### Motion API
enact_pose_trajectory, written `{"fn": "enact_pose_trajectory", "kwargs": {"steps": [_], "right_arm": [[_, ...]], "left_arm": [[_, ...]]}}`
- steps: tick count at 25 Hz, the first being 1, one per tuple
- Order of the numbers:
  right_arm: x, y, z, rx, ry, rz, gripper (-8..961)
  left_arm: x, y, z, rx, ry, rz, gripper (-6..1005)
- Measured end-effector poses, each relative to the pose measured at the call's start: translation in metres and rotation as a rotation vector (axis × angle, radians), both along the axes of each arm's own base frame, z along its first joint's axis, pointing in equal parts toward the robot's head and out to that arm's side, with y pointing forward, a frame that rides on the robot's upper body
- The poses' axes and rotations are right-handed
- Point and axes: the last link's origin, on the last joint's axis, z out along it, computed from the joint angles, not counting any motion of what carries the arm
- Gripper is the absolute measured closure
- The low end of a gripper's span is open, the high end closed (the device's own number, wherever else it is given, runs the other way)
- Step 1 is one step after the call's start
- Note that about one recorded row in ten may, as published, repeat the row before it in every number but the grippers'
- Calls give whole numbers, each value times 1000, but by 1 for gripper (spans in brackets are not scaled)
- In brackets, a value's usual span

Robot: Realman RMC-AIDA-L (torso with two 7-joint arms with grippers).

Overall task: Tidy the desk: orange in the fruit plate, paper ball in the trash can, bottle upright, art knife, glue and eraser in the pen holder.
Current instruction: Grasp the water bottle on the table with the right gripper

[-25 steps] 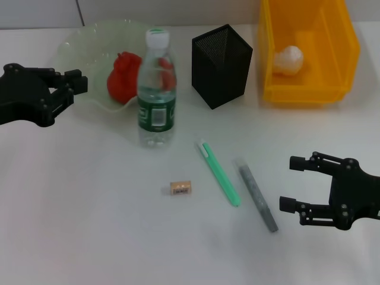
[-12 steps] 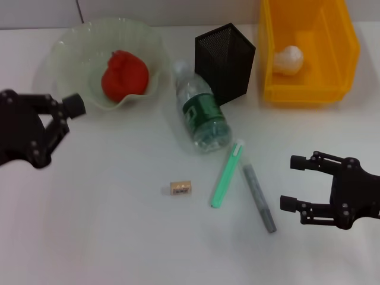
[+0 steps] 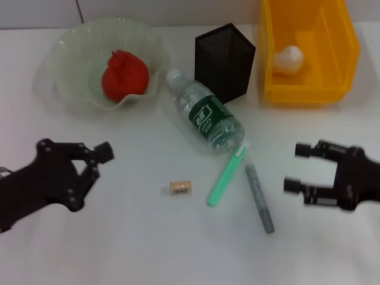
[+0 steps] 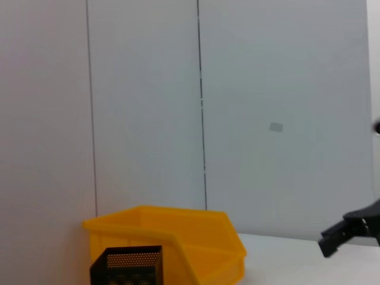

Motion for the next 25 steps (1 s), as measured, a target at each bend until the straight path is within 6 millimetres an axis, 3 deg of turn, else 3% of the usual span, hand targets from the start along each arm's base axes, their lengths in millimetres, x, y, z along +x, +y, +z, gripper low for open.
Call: {"fn": "enact_pose_trajectory", "kwargs": {"steps": [1, 2, 7, 8, 9, 12, 13, 14, 17, 18, 22, 23, 25], "right_arm": [[-3, 4, 4, -10, 5, -21, 111], [-7, 9, 9, -25, 6, -47, 111], [-37, 39, 34, -128, -185, -191, 111], [-60, 57, 42, -155, -303, -280, 111], [-60, 57, 42, -155, -303, -280, 112], [-98, 79, 46, -176, -440, -389, 112], [-124, 95, 46, -178, -520, -458, 112], [-124, 95, 46, -178, -520, -458, 112], [-161, 117, 36, -164, -630, -504, 112], [-180, 127, 24, -155, -693, -514, 112], [-197, 138, 5, -151, -746, -528, 112], [-204, 143, -8, -162, -763, -534, 112], [-206, 145, -13, -167, -768, -535, 112]], "left_arm": [[-7, -6, -24, 13, -6, -45, 967], [-7, -5, -32, 7, -16, -45, 955], [-9, 0, -40, -11, -41, -5, 898], [-9, 0, -40, -11, -41, -5, 887], [-11, -1, -41, -7, -37, 0, 875], [-12, -2, -41, -3, -33, 3, 841], [-12, -2, -41, -3, -33, 3, 829], [-13, -3, -41, -2, -32, 6, 818], [-15, -6, -46, -18, -43, 27, 697], [-15, -6, -46, -18, -43, 27, 656], [-17, -8, -47, -21, -43, 40, 380], [-17, -8, -47, -21, -43, 40, 347], [-18, -9, -46, -21, -43, 41, 282]]}}
